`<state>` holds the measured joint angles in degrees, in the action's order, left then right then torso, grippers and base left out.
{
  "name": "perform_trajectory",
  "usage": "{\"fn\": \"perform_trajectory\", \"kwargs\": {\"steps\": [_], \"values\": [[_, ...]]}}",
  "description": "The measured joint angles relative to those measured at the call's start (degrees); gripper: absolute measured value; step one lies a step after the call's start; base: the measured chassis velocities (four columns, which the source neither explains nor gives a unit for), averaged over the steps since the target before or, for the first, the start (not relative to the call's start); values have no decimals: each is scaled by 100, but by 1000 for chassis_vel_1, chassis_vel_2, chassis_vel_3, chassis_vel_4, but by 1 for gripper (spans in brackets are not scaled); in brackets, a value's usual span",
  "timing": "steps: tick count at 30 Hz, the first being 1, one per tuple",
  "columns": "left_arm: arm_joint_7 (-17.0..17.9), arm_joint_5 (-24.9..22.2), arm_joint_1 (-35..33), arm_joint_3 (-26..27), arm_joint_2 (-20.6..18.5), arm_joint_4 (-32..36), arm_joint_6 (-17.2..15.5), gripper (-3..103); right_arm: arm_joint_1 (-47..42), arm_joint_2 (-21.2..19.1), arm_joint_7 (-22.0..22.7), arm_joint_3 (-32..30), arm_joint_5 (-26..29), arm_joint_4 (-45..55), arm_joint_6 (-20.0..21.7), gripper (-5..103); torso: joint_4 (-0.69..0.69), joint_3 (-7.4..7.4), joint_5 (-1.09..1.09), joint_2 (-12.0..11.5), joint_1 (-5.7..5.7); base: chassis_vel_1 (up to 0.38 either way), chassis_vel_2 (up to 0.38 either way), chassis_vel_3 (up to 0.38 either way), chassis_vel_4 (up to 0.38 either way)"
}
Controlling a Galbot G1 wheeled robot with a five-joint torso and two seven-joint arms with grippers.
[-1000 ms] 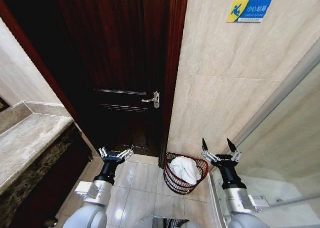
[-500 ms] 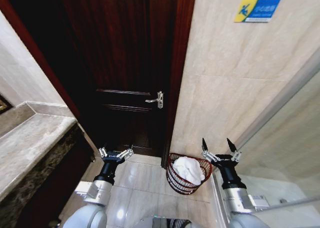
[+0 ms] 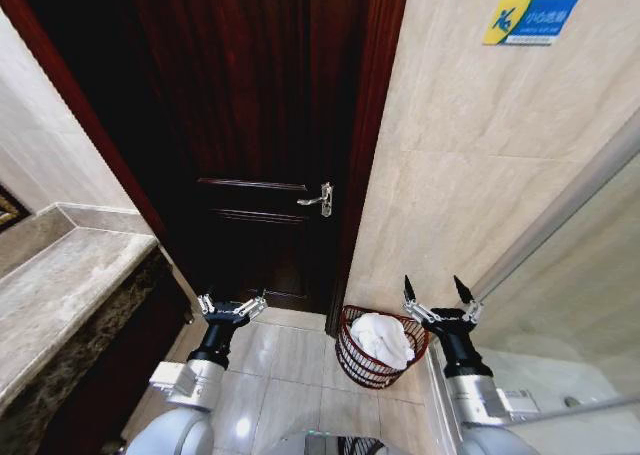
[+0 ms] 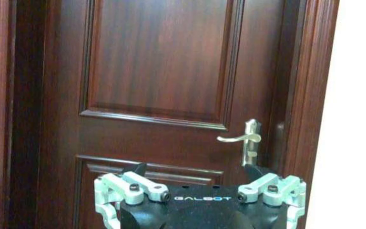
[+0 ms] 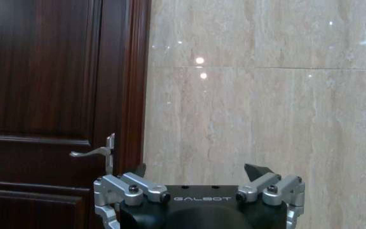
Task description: Discard the used towel into the hamper.
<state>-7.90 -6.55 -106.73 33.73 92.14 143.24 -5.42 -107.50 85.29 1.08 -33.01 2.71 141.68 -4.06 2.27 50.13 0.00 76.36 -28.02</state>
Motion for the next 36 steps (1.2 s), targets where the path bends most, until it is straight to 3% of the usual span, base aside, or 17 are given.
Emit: {"fn": "perform_trajectory", "kwargs": {"steps": [36], "values": [[0, 0, 0, 0, -1, 0, 0, 100, 0, 0, 0, 0, 0, 0, 0, 100, 0, 1, 0, 1, 0, 0, 0, 0, 0]]}}
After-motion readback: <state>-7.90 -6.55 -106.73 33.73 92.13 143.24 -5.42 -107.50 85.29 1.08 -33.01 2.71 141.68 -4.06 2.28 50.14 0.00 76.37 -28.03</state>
